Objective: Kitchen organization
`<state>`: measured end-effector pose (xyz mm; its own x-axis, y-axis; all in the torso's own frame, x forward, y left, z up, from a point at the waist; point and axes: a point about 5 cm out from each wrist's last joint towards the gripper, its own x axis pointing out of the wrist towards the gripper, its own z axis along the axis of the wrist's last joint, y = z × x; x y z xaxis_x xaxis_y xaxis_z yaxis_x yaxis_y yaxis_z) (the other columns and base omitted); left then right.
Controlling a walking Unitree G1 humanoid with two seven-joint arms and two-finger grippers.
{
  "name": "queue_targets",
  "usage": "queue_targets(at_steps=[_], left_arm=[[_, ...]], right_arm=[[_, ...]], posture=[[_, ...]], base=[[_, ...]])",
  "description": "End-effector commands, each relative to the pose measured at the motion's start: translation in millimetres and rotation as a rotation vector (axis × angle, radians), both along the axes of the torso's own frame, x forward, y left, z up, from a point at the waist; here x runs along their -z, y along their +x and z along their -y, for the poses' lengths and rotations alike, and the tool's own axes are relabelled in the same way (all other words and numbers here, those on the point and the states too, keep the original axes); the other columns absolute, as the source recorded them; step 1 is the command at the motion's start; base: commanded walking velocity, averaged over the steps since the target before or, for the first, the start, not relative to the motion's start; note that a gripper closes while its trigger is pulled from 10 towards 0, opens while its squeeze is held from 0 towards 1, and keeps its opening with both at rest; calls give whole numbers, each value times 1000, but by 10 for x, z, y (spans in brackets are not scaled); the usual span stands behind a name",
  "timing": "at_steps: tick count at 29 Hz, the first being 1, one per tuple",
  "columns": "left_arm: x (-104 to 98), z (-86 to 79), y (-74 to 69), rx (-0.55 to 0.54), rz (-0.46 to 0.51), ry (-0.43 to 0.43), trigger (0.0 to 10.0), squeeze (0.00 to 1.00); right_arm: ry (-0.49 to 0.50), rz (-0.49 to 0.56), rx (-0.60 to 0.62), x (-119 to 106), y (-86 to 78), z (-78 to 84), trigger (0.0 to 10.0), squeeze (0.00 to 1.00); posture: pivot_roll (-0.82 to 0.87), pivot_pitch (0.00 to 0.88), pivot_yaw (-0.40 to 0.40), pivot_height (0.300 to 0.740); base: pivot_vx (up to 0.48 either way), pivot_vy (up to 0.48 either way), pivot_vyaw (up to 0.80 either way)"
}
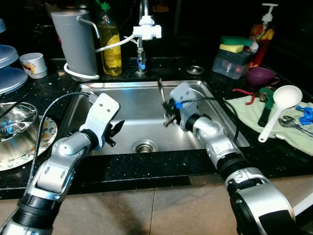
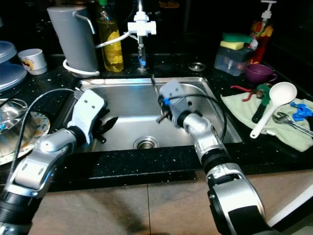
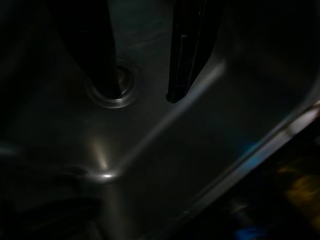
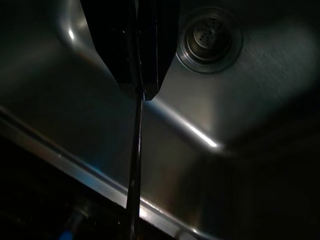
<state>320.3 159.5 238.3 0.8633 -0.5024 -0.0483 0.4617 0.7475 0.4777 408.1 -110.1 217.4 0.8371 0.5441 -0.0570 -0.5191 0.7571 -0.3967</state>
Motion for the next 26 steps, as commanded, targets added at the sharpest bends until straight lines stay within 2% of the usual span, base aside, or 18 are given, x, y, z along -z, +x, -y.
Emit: queue_targets(at_steps=[1, 3, 5, 7, 12, 17, 18, 19, 20, 21, 22, 24, 25, 26], left_arm=[[61, 29, -66, 48, -41, 36, 10000, 0], [55, 19, -94, 50, -69, 23, 10000, 0], [49, 15, -94, 48, -70, 13, 10000, 0], [28, 20, -99, 51, -103, -42, 10000, 0], [57, 1, -107, 49, -127, -6, 10000, 0], [69, 1, -126, 55, -143, -5, 10000, 0], [66, 7, -130, 58, -146, -7, 10000, 0], [65, 13, -133, 61, -149, -10, 10000, 0], [63, 16, -135, 63, -151, -11, 10000, 0], [62, 20, -136, 65, -153, -12, 10000, 0], [60, 24, -134, 65, -156, -14, 10000, 0], [60, 25, -133, 65, -157, -14, 10000, 0], [58, 25, -128, 63, -157, -16, 10000, 0], [55, 24, -123, 61, -155, -18, 10000, 0]], right_arm=[[-51, -22, 9, -26, 30, -29, 10000, 0], [-204, -98, 10, 79, 43, -29, 10000, 0], [-218, -107, 12, 79, 47, -30, 10000, 0], [-241, -124, 10, 16, 68, -49, 10000, 0], [-252, -127, 0, -41, 79, -55, 10000, 0], [-275, -138, -4, -45, 81, -47, 10000, 0], [-282, -142, -9, -44, 80, -48, 10000, 55], [-284, -147, -14, -42, 78, -51, 10000, 173], [-286, -150, -17, -40, 77, -53, 10000, 627], [-283, -153, -19, -38, 77, -53, 10000, 729], [-284, -154, -19, -27, 75, -50, 10000, 929], [-286, -153, -18, -24, 74, -48, 10000, 929], [-287, -150, -15, -19, 74, -45, 10000, 761], [-284, -145, -11, -20, 76, -41, 10000, 27]], posture=[[-22, 132, -52, 740], [-17, 131, -52, 740], [-10, 131, -54, 740], [-10, 131, -54, 740], [-10, 131, -54, 740], [-6, 131, -54, 740], [-8, 133, -51, 740], [-8, 133, -51, 740], [-8, 133, -51, 740], [-8, 133, -51, 740], [-8, 133, -51, 740], [-8, 133, -51, 740], [-8, 133, -51, 740], [-8, 133, -51, 740]], base=[[0, 0, 0], [0, 0, 0], [0, 0, 0], [0, 0, 0], [0, 0, 0], [0, 0, 0], [0, 0, 0], [0, 0, 0], [0, 0, 0], [0, 0, 0], [0, 0, 0], [0, 0, 0], [0, 0, 0], [0, 0, 0]])
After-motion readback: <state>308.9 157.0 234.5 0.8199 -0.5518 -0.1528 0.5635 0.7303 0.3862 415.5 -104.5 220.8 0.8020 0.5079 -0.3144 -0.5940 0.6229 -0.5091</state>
